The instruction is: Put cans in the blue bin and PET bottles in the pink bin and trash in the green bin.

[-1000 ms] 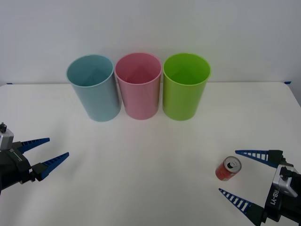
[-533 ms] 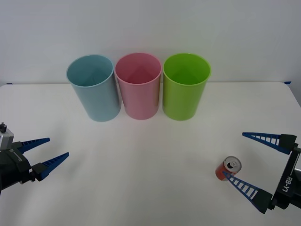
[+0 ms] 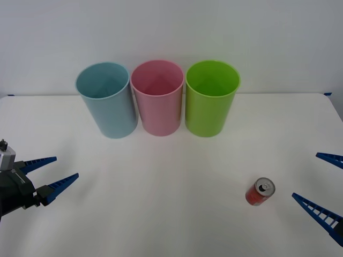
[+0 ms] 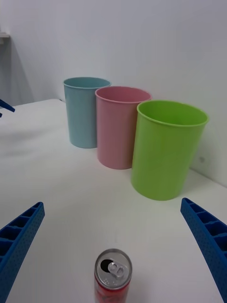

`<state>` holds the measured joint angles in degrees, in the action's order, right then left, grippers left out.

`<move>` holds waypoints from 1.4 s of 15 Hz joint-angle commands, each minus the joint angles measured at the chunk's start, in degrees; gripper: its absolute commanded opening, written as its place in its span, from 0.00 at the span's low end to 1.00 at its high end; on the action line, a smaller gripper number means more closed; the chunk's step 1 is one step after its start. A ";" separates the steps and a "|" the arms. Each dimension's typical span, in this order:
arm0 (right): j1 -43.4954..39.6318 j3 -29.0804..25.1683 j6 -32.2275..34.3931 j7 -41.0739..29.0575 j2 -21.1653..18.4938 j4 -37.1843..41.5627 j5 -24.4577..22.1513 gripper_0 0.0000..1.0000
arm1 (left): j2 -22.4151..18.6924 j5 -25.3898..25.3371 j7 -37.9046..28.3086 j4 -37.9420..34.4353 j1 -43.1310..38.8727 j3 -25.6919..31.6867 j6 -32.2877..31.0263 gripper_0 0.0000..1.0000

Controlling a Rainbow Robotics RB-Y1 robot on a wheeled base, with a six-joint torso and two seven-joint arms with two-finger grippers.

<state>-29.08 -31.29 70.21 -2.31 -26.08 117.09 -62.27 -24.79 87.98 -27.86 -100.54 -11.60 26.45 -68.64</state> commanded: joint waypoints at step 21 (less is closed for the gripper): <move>6.14 8.27 2.56 30.44 6.13 -37.02 0.66 1.00 | 0.00 0.00 0.00 0.00 0.00 0.00 -0.01 1.00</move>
<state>-23.33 -22.94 73.54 28.03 -21.11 80.06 -60.56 -24.79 87.98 -27.86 -100.54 -11.60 26.45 -68.64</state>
